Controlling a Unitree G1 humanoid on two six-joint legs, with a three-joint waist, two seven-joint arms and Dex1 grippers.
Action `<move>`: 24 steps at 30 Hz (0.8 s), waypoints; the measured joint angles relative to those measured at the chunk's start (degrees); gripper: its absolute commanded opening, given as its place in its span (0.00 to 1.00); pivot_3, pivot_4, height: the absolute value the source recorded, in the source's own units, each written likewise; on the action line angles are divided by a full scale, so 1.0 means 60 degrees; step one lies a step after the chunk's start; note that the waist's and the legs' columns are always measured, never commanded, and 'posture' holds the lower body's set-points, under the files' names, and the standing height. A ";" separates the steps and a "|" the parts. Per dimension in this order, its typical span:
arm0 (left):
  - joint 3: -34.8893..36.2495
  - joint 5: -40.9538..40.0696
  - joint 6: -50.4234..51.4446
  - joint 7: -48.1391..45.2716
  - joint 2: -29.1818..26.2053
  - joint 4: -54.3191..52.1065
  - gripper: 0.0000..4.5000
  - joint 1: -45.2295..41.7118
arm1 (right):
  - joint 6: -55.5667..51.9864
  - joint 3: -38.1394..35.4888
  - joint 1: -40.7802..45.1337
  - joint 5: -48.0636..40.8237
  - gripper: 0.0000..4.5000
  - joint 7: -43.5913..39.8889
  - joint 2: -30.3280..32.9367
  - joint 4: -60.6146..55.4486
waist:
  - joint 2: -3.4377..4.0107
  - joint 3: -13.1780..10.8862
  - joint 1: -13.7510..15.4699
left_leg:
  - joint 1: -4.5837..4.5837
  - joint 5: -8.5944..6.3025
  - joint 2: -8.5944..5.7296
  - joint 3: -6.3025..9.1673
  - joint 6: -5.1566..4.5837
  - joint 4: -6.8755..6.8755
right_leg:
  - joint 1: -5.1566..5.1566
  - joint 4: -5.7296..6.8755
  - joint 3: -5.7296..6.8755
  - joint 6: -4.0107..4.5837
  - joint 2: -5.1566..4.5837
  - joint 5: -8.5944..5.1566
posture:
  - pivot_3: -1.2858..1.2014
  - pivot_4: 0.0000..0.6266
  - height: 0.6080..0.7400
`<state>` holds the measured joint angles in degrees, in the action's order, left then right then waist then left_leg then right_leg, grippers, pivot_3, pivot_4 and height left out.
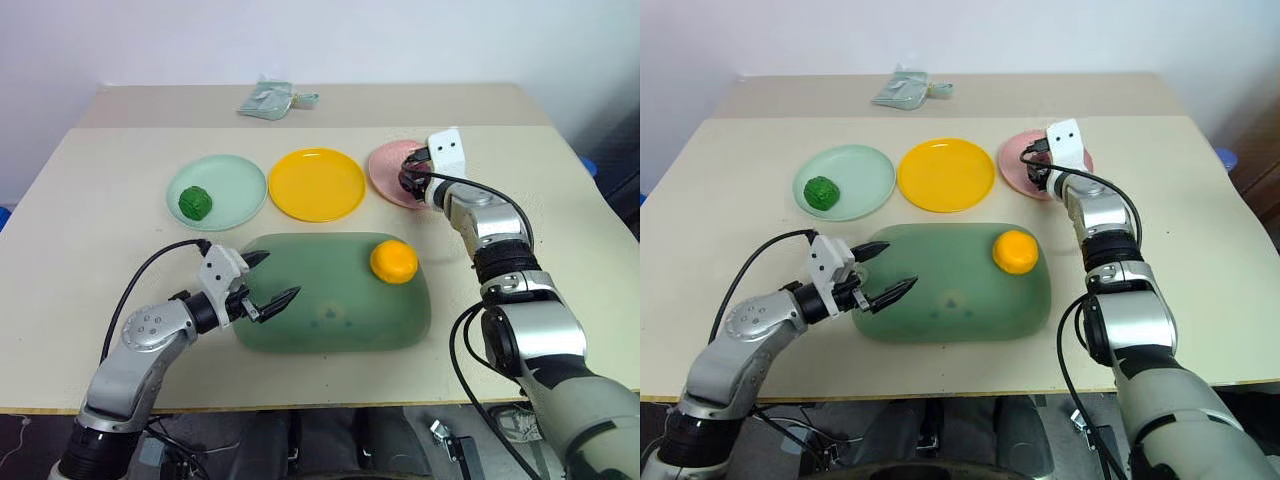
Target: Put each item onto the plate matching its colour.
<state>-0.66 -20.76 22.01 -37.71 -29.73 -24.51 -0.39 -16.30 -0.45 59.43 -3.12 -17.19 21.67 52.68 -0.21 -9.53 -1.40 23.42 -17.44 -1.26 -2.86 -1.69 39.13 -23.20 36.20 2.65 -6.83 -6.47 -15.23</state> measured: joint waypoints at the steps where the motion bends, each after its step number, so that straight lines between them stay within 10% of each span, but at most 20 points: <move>1: -0.0003 0.0014 -0.0001 0.0078 0.0012 -0.0079 1.00 0.0066 | 0.0351 0.0003 0.0000 0.0022 0.98 -0.0236 0.0029 -0.0002 | 0.0002 -0.0001 0.0003 | 0.0000 0.0000 0.0000 -0.0001 0.0000 0.0001 | 0.0000 0.0000 -0.0001 0.0000 0.0000 0.0000 | 0.52 0.24 1.00; 6: -0.0003 0.0010 0.0004 0.0207 0.0006 -0.0258 1.00 0.0192 | 0.0816 -0.0132 -0.0769 -0.0683 0.98 -0.2351 0.0577 -0.2028 | 0.0002 -0.0001 0.0142 | 0.0000 -0.0002 -0.0001 0.0016 -0.0002 0.0005 | 0.0015 -0.0006 0.0003 -0.0001 -0.0005 0.0000 | 0.52 0.24 1.00; 11: 0.0058 -0.0020 0.0002 -0.0006 -0.0156 -0.0178 1.00 0.0216 | -0.0476 -0.0013 -0.4571 -0.2761 0.98 -0.6494 0.2712 -0.7384 | 0.0006 -0.0001 0.0353 | 0.0002 -0.0013 -0.0006 0.0030 -0.0019 0.0017 | 0.0036 -0.0033 0.0014 -0.0001 -0.0040 0.0001 | 0.52 0.24 1.00; 20: -0.0065 -0.0097 0.0000 -0.0455 -0.0180 0.0123 1.00 -0.0450 | -0.1134 0.0756 -0.6490 -0.2244 0.98 -0.7038 0.3686 -0.9276 | 0.0014 0.0003 0.0122 | -0.0036 -0.0008 0.0004 0.0031 -0.0004 0.0009 | 0.0050 -0.0019 -0.0002 0.0004 -0.0049 0.0001 | 0.52 0.24 1.00; 24: -0.0064 -0.0098 0.0002 -0.0501 -0.0181 0.0191 1.00 -0.0449 | -0.1032 0.0916 -0.6397 -0.1796 0.71 -0.6558 0.3414 -0.8952 | 0.0014 0.0003 0.0129 | -0.0026 -0.0006 0.0002 0.0030 -0.0002 0.0011 | 0.0043 -0.0022 -0.0001 0.0003 -0.0050 0.0001 | 0.52 0.24 1.00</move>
<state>-1.05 -21.34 22.03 -40.72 -30.81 -23.36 -3.08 -22.49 5.05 21.05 -13.90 -56.54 42.15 -1.03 -0.12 -9.52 -0.63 23.27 -17.48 -1.25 -2.68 -1.71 39.19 -22.94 36.06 2.65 -6.81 -6.77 -15.23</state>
